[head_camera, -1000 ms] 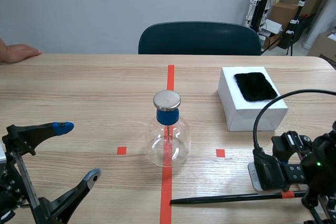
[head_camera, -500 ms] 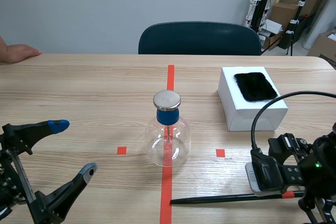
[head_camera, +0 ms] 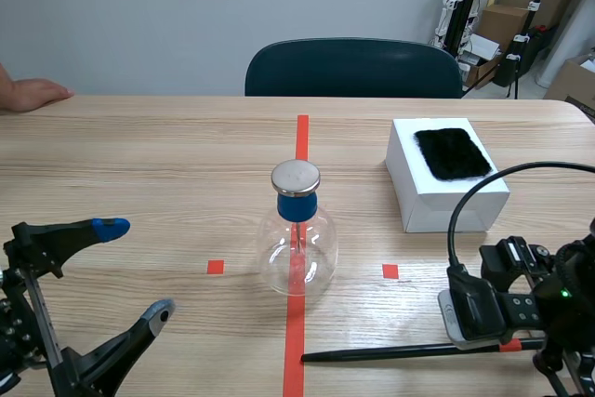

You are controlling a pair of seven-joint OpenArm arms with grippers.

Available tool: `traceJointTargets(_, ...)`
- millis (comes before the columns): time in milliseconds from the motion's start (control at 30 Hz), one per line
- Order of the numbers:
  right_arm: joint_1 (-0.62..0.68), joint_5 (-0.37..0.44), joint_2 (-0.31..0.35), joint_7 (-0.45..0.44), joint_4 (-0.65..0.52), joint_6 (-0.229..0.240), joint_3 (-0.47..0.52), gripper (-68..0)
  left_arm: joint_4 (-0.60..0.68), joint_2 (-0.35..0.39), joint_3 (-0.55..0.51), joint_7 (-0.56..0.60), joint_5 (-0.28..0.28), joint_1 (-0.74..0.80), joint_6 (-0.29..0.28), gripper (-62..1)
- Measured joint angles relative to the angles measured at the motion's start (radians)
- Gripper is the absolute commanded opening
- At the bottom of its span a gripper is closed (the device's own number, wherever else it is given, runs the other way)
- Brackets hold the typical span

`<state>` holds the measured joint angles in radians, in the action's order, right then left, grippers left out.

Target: Do the electroscope experiment. pick up the black charging rod

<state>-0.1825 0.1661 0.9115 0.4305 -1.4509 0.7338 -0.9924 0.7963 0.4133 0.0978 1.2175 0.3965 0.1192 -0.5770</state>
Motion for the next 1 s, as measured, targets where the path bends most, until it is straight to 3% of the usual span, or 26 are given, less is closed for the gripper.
traceJointTargets(133, 0.000, 0.000, 0.000, 0.004, 0.000, 0.000, 0.000, -6.9, 0.000, 0.000, 0.000, 0.000, 0.002, 0.000, 0.000, 1.4)
traceJointTargets(267, 0.000, 0.000, 0.000, 0.004, 0.000, 0.000, 0.000, -14.2, 0.000, 0.000, 0.000, 0.030, 0.059, 0.000, 0.000, 1.4)
traceJointTargets(567, 0.000, 0.000, 0.000, 0.004, 0.000, 0.000, 0.000, -30.8, 0.000, 0.003, 0.000, 0.030, 0.059, 0.000, 0.000, 1.4)
traceJointTargets(900, 0.000, 0.000, 0.000, -0.005, 0.000, 0.000, 0.000, -34.9, 0.000, 0.003, 0.000, 0.029, 0.056, 0.000, 0.000, 1.4)
traceJointTargets(1000, 0.000, 0.000, 0.000, -0.007, 0.000, 0.000, 0.000, -42.1, 0.000, 0.003, 0.000, 0.030, 0.056, 0.000, 0.000, 1.4)
